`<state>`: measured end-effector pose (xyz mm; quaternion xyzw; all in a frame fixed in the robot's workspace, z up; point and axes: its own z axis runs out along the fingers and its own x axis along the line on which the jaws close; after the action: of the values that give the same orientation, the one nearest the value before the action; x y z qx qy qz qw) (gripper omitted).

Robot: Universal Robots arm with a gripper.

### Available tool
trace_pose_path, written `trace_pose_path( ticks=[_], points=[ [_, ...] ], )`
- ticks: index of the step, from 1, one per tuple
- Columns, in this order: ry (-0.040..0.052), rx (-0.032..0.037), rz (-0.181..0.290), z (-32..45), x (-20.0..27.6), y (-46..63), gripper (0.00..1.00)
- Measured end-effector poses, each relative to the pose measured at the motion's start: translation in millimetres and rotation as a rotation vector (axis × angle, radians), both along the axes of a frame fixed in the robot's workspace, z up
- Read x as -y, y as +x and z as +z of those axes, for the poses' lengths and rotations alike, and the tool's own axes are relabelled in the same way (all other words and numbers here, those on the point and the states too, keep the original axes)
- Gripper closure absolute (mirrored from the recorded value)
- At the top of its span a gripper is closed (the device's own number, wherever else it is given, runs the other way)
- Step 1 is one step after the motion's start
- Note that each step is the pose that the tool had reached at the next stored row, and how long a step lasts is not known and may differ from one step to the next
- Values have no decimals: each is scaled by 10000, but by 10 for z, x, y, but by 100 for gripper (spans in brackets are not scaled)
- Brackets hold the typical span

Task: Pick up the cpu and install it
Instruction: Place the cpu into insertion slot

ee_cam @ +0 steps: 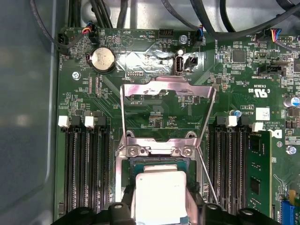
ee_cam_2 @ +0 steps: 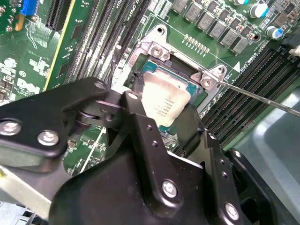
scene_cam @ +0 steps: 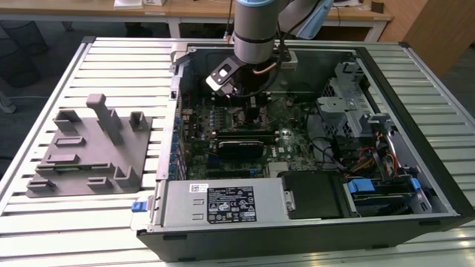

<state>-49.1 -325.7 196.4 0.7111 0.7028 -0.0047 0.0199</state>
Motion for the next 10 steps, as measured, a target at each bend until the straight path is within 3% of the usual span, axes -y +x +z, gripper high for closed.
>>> trace_pose_path(
  ticks=[2,10],
  points=[
    [1,2,0,-1,0,0,50],
    [14,9,-212,-4,-21,1,50]
  ],
)
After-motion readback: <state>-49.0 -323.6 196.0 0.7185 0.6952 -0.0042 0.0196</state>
